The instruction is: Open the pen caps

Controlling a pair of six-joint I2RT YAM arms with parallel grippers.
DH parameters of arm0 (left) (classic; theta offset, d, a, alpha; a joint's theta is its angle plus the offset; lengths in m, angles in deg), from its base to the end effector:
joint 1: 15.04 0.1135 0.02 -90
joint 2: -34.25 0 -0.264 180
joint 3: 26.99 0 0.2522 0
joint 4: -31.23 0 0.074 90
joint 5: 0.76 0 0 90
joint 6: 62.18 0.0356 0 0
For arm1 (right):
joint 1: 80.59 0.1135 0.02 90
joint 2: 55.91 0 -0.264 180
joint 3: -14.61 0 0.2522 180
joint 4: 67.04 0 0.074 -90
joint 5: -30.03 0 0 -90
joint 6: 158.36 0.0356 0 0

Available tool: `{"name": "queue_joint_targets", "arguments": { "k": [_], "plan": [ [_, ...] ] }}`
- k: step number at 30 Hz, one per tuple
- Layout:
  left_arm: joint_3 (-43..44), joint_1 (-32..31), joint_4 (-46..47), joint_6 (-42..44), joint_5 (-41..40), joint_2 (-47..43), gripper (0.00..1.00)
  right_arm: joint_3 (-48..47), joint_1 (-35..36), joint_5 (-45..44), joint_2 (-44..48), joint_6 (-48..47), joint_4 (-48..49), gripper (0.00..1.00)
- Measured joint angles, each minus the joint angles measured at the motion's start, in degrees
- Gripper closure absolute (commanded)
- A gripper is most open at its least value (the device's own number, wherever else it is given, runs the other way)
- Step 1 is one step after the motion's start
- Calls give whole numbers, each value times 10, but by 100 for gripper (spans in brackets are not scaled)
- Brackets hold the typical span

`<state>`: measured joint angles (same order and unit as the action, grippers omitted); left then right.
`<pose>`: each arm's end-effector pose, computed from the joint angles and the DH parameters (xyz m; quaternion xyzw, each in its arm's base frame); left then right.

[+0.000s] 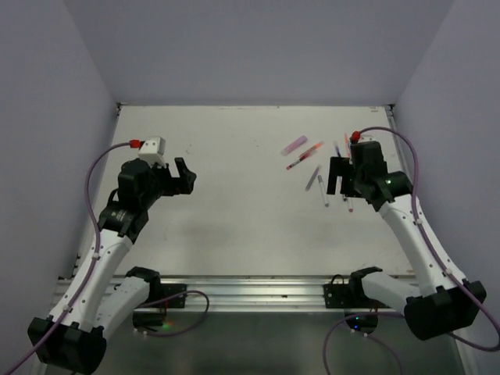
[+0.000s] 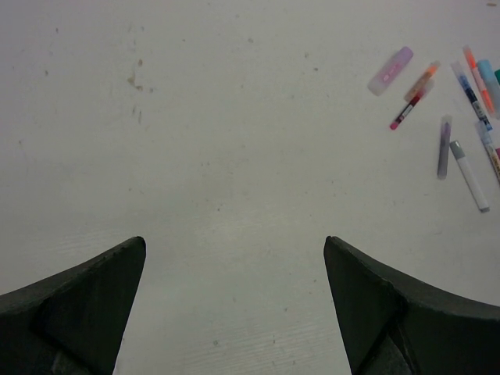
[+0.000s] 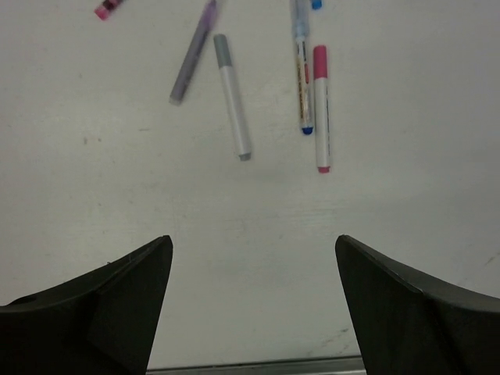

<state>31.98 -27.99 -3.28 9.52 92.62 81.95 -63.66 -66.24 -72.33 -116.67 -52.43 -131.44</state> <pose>0.1850 -0.0447 0.3148 -0.0227 0.8345 -0.1718 0.5230 0.2014 0.0436 0.3403 0.0523 0.9240 -0.0013 0.3787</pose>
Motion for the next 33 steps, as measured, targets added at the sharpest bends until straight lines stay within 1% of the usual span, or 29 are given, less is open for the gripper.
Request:
{"name": "queue_joint_targets", "arguments": {
  "k": [3,5,11,17,21,23,26,29,32,33],
  "plan": [
    [-22,0,9,-2,6,0,0,31,0,13,-47,10,7,20],
    [-26,0,11,-1,8,2,0,38,0,22,-75,15,16,23],
    [-29,0,24,-1,9,-1,0,38,0,31,-196,21,70,24],
    [-30,0,26,0,3,-6,0,25,-5,29,-309,11,100,32],
    [-30,0,27,0,2,-7,0,-1,-13,29,-366,2,118,39],
    [-30,0,27,0,0,-7,0,-10,-14,30,-387,-1,129,43],
    [-30,0,27,0,-2,-7,0,-15,-14,30,-407,-4,138,46],
    [-31,0,27,0,-2,-6,0,-15,-14,30,-420,-6,143,53],
    [-33,0,27,0,-2,-6,0,-15,-14,30,-424,-8,143,57],
    [-33,0,27,0,-2,-6,0,-15,-14,30,-424,-8,144,62]
  ]
}}
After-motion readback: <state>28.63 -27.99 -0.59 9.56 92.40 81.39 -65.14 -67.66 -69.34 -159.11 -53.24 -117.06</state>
